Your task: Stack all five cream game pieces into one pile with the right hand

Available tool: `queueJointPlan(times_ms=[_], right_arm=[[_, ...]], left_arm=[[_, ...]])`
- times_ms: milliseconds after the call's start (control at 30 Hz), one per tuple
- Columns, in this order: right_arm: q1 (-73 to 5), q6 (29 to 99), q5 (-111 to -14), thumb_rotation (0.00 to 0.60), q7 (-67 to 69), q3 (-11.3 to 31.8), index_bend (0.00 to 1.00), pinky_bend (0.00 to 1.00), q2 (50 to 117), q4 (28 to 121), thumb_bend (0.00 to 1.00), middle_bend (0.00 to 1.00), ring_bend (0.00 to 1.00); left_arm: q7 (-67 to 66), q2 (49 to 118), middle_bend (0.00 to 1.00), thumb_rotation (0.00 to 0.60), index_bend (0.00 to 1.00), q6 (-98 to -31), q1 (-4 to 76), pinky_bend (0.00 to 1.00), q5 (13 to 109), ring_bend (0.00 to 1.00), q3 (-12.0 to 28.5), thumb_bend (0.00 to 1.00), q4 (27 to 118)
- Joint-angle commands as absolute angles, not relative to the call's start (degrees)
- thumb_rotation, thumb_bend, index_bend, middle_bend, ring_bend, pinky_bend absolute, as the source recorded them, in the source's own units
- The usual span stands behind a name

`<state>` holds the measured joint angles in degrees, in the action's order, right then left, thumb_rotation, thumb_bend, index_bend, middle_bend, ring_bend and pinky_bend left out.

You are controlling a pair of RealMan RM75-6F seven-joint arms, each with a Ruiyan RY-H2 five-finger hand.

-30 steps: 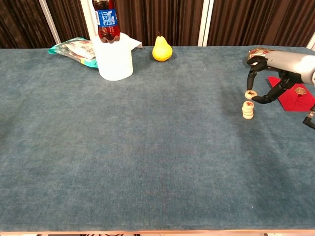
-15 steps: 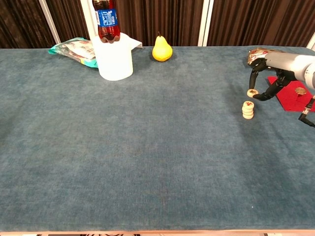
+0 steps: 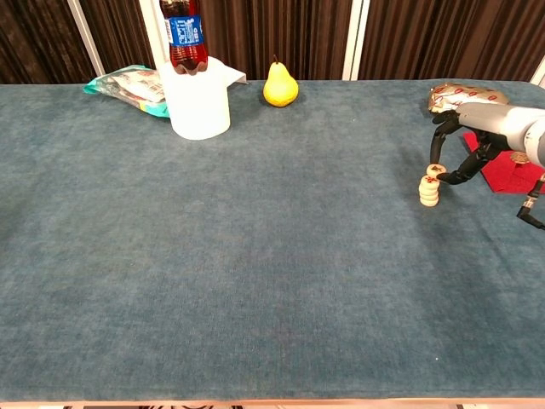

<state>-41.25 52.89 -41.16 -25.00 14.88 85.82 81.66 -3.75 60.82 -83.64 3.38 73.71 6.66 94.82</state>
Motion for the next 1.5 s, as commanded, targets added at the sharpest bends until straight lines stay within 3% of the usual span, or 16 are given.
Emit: queueJointPlan(times_ms=[33, 1500], right_arm=[[-41.4, 53.0, -41.3, 0.6, -24.8, 14.7, 0.52, 0.0, 86.0, 81.6, 0.43, 0.0, 0.0], [-42.4, 53.4, -40.5, 0.6, -24.2, 12.8, 0.48, 0.0, 86.0, 81.2, 0.44, 0.0, 0.0]], left_arm=[[-3.7, 60.8, 0.0, 0.6, 0.06, -83.6, 3.4, 0.0, 73.7, 0.0, 6.7, 0.17, 94.9], [-4.1, 60.9, 0.0, 0.6, 0.06, -83.7, 3.4, 0.0, 73.5, 0.0, 6.7, 0.16, 94.9]])
